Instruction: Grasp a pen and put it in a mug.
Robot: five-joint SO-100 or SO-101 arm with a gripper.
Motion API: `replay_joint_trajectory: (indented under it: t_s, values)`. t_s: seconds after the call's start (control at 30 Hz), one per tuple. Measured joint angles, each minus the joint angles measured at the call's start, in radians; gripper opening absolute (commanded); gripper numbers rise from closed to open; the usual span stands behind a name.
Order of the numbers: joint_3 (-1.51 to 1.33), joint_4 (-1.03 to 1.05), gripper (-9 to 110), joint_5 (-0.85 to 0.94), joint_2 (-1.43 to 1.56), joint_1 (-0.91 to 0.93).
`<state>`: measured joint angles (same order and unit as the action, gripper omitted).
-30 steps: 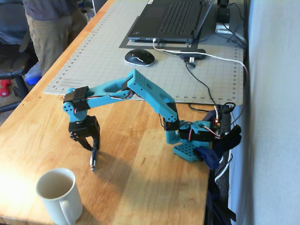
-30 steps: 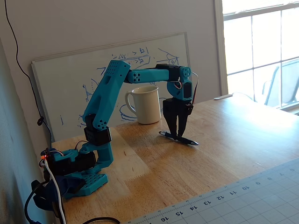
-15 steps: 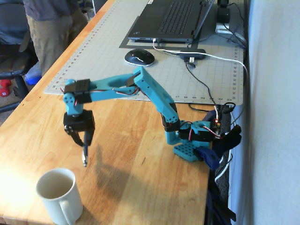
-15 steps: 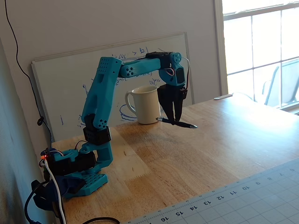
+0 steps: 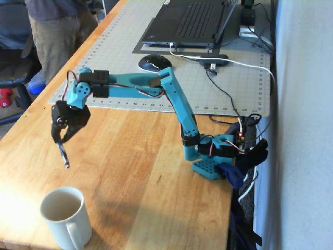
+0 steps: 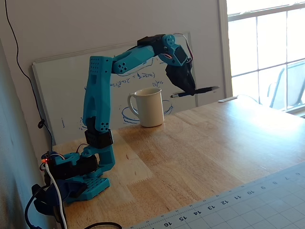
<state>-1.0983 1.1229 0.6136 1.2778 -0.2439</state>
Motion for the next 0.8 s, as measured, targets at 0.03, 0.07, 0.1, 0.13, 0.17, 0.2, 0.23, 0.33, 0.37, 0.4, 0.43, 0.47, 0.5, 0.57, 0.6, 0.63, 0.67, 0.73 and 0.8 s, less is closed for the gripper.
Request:
replay_joint_trajectory:
  t_s: [0.03, 0.07, 0.1, 0.13, 0.17, 0.2, 0.23, 0.33, 0.37, 0.4, 0.43, 0.47, 0.5, 0.57, 0.6, 0.63, 0.67, 0.73, 0.8]
  values:
    - [-0.002, -0.006, 0, 0.057, 0.011, -0.003]
    - [-0.002, -0.012, 0, 0.126, 0.025, -0.012]
    - [-0.011, -0.015, 0, 0.178, 0.041, -0.023]
    - [-0.026, -0.018, 0, 0.235, 0.063, -0.037]
    - [-0.043, -0.018, 0, 0.284, 0.087, -0.051]
    - [-0.063, -0.018, 0, 0.334, 0.110, -0.067]
    - [-0.083, -0.025, 0, 0.379, 0.133, -0.083]
    - [-0.143, -0.089, 0, 0.479, 0.196, -0.121]
    - [-0.167, -0.123, 0, 0.506, 0.219, -0.133]
    - [-0.193, -0.166, 0, 0.528, 0.242, -0.147]
    - [-0.219, -0.212, 0, 0.541, 0.261, -0.161]
    - [-0.250, -0.265, 0, 0.552, 0.282, -0.175]
    - [-0.281, -0.322, 0, 0.560, 0.301, -0.189]
    - [-0.348, -0.449, 0, 0.569, 0.336, -0.212]
    - [-0.383, -0.515, 0, 0.571, 0.353, -0.221]
    - [-0.420, -0.581, 0, 0.572, 0.370, -0.229]
    - [-0.460, -0.647, 0, 0.574, 0.387, -0.238]
    - [-0.541, -0.772, 0, 0.574, 0.411, -0.261]
    - [-0.618, -0.881, 0, 0.574, 0.426, -0.288]
